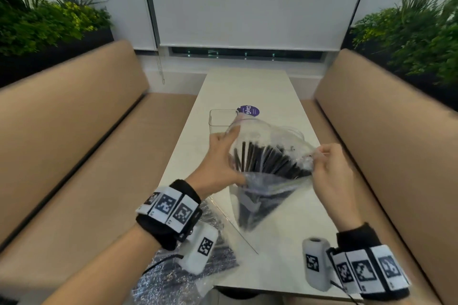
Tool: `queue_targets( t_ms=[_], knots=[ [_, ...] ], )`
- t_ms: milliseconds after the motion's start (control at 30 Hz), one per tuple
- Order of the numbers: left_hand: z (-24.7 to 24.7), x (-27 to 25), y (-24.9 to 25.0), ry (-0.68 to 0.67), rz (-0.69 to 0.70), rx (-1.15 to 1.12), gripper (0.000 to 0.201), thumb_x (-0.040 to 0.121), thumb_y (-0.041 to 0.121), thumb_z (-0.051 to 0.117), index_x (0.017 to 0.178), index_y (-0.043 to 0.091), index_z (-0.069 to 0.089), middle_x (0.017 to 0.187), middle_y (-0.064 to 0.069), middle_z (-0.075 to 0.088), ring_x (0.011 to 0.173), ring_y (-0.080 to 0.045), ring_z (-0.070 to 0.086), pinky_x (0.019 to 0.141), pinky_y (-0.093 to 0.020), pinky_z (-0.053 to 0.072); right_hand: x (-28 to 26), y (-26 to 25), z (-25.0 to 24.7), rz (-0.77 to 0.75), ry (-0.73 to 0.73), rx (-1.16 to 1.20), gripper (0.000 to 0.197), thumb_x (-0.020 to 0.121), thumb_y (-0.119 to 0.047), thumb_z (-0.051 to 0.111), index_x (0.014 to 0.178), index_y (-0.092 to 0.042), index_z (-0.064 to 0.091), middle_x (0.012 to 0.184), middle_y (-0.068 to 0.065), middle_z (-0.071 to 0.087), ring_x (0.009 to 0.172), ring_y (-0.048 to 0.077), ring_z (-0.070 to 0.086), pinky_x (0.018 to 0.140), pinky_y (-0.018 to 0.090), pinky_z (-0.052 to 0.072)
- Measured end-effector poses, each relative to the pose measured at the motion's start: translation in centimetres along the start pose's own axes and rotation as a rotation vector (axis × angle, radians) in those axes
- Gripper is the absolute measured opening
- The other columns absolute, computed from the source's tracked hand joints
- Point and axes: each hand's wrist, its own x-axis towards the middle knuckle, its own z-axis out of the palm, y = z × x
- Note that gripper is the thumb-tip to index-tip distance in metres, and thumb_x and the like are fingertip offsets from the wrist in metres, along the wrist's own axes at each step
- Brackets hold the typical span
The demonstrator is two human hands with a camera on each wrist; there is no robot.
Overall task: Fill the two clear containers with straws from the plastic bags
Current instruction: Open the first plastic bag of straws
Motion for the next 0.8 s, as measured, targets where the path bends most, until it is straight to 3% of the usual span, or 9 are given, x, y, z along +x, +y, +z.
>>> queue_targets(
  t_ms=[133,200,267,333,433,533,600,667,800],
  knots=[
    [0.5,-0.1,-0.3,-0.137,0.054,-0.003,0.133,0.068,-0.015,0.072,0.139,0.066,-0.007,0.124,0.003,0.057,0.062,-0.024,0.056,0.057,-0.033,0.058,-0.5,-0.5,1.0,0.094,-0.057,0.343,0.008,0.101,-0.010,0.046,0.099,-0.015,0.051,0.078,0.003,0.062,0.069,0.019,0.053,0.065,0.033,0.040],
    [-0.7,-0.3,-1.1,-0.090,0.058,0.052,0.125,0.070,-0.009,0.074,0.142,0.064,0.002,0.094,0.004,0.066,0.061,-0.017,0.061,0.059,-0.027,0.056,-0.1,0.0,0.1,0.169,-0.017,0.478,0.020,0.098,-0.002,0.047,0.090,-0.019,0.051,0.075,0.005,0.066,0.066,0.017,0.056,0.060,0.033,0.043],
    [-1.2,-0.9,-1.9,-0.076,0.069,0.094,0.115,0.072,-0.005,0.073,0.147,0.055,0.009,0.064,0.010,0.049,0.050,-0.002,0.048,0.055,-0.012,0.043,-0.2,0.3,-0.1,0.203,-0.016,0.557,0.026,0.098,0.001,0.045,0.086,-0.021,0.050,0.069,-0.002,0.064,0.065,0.016,0.054,0.058,0.033,0.042],
    [-1.1,-1.3,-2.2,-0.107,0.076,0.069,0.115,0.072,-0.005,0.071,0.148,0.053,0.007,0.076,0.008,0.049,0.055,-0.002,0.042,0.057,-0.015,0.042,-0.5,0.2,0.5,0.246,-0.011,0.619,0.025,0.099,0.002,0.044,0.088,-0.019,0.050,0.067,-0.003,0.062,0.062,0.014,0.053,0.058,0.031,0.040],
    [-0.5,-1.5,-2.0,-0.160,0.099,0.150,0.125,0.067,-0.001,0.076,0.148,0.053,-0.003,0.124,0.006,0.036,0.103,-0.011,0.046,0.074,-0.014,0.050,-0.7,-0.3,1.8,0.294,-0.018,0.721,0.016,0.102,-0.004,0.044,0.092,-0.014,0.051,0.073,0.003,0.062,0.058,0.005,0.060,0.059,0.019,0.049],
    [0.0,-1.4,-0.9,-0.312,0.104,0.110,0.125,0.060,0.013,0.084,0.143,0.061,0.004,0.148,0.012,0.008,0.143,-0.019,0.014,0.111,-0.030,0.037,-0.5,-0.9,2.3,0.212,-0.149,0.653,0.007,0.101,-0.010,0.051,0.096,-0.009,0.056,0.081,0.009,0.066,0.078,0.018,0.064,0.079,0.036,0.050],
    [-0.3,-1.3,0.2,-0.469,0.071,0.071,0.117,0.062,0.017,0.087,0.143,0.059,0.013,0.156,0.015,0.006,0.147,-0.008,0.003,0.120,-0.027,0.017,-0.8,-1.5,2.5,0.128,-0.224,0.608,0.004,0.097,-0.005,0.057,0.099,-0.005,0.060,0.093,0.013,0.070,0.088,0.023,0.067,0.082,0.040,0.052],
    [-0.6,-0.8,0.8,-0.541,0.062,0.032,0.105,0.068,0.013,0.087,0.140,0.056,0.026,0.144,0.026,0.030,0.139,0.005,0.017,0.110,-0.004,0.017,-1.2,-2.1,2.7,0.036,-0.251,0.554,0.012,0.090,0.006,0.061,0.097,-0.004,0.063,0.096,0.008,0.074,0.089,0.019,0.070,0.081,0.033,0.057],
    [0.5,-0.5,0.9,-0.461,0.083,0.131,0.103,0.064,0.008,0.088,0.135,0.053,0.026,0.123,0.016,0.031,0.123,0.003,0.023,0.096,0.007,0.019,-1.1,-2.3,3.1,0.071,-0.246,0.550,0.012,0.091,0.004,0.062,0.099,-0.004,0.065,0.088,-0.008,0.076,0.082,0.006,0.071,0.072,0.018,0.055]
  ],
)
